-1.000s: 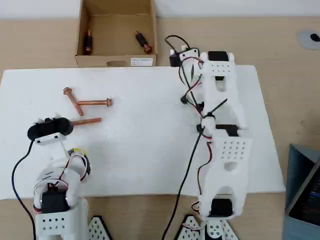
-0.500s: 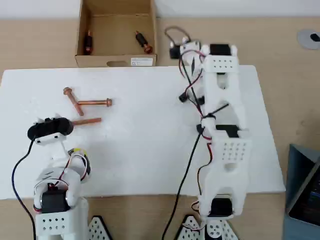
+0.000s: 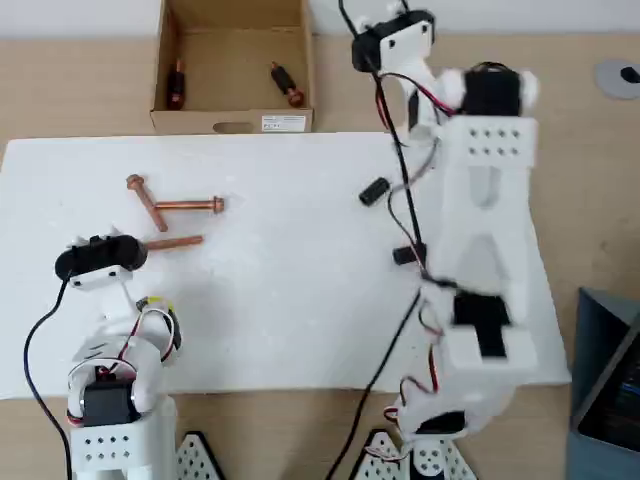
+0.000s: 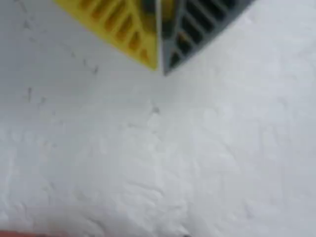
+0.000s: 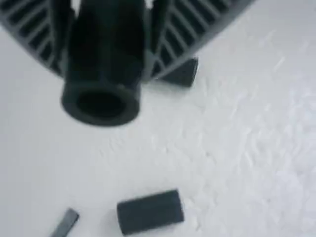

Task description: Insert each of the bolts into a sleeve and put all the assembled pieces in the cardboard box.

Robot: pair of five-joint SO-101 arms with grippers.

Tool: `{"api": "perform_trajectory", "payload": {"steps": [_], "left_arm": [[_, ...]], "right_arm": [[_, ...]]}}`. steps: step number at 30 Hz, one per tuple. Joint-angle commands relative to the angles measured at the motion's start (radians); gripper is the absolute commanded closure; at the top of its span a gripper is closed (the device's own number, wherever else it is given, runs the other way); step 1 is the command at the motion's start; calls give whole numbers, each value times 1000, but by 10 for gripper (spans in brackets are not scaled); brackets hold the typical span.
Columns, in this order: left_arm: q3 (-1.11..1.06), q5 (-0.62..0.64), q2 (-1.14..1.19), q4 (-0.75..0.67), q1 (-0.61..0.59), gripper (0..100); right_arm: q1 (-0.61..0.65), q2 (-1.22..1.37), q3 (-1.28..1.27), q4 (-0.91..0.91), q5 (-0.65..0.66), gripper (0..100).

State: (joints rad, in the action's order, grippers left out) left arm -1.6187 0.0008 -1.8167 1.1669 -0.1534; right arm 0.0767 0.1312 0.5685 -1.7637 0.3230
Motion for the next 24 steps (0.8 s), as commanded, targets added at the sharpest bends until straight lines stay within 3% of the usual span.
{"api": "perform_trajectory", "payload": {"steps": [1,5,10,24], "left_arm": [[6,0,-5,-5,-3,995],[6,2,-5,-5,-6,995],[9,0,-5,-32,-9,994],[206,-55,31,-9,-2,996]], "right_arm": [[-10,-239,-176,-25,-11,988],[-12,-430,-414,-23,-21,988],[-44,-636,-641,-15,-141,988],[-312,-1009,-1055,180,-302,988]]}}
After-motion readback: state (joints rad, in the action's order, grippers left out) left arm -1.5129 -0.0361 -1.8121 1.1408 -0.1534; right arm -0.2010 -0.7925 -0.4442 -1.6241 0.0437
